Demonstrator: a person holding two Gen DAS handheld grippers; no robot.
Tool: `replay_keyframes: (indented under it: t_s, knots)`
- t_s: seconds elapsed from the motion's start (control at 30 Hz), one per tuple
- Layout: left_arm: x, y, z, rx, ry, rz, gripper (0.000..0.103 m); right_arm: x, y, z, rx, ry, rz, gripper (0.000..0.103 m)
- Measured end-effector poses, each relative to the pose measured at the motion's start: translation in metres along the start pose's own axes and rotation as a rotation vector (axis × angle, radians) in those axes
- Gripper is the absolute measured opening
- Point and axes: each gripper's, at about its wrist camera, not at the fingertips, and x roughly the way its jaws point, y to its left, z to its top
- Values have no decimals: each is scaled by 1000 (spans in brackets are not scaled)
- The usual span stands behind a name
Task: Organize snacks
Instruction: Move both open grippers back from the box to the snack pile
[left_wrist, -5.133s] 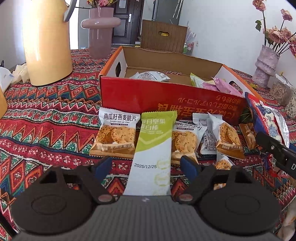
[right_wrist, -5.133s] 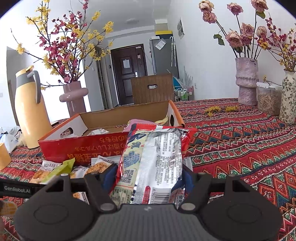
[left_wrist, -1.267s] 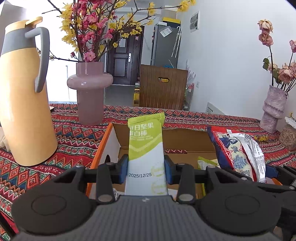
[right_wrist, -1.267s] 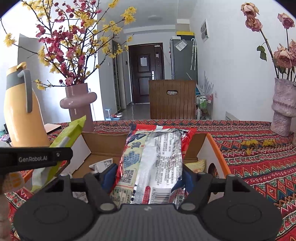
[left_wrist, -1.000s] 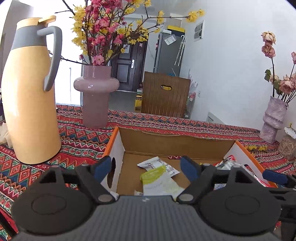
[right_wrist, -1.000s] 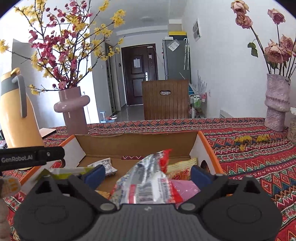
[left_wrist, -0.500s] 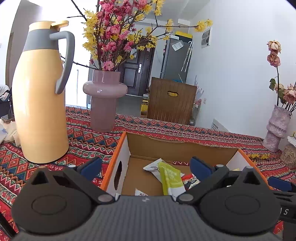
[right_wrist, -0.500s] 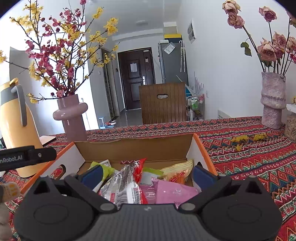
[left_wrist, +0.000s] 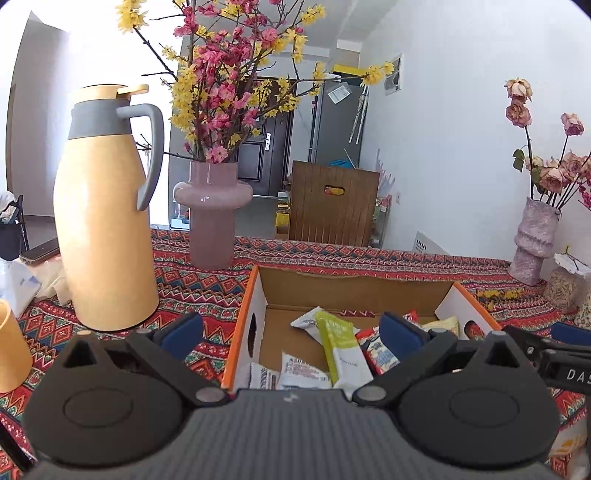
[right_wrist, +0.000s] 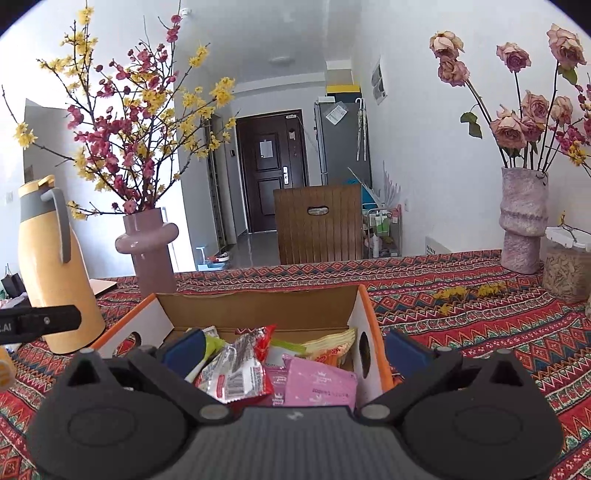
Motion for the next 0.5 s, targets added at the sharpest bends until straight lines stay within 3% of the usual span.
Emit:
replay_keyframes:
  t_s: [0.3, 0.5]
  knots:
    - [-9, 31, -50, 3, 128, 47, 103, -27, -20, -48, -2, 116, -25, 103]
    - [-14, 42, -68, -3, 162, 47, 103, -34, -27, -70, -5, 185, -57, 103]
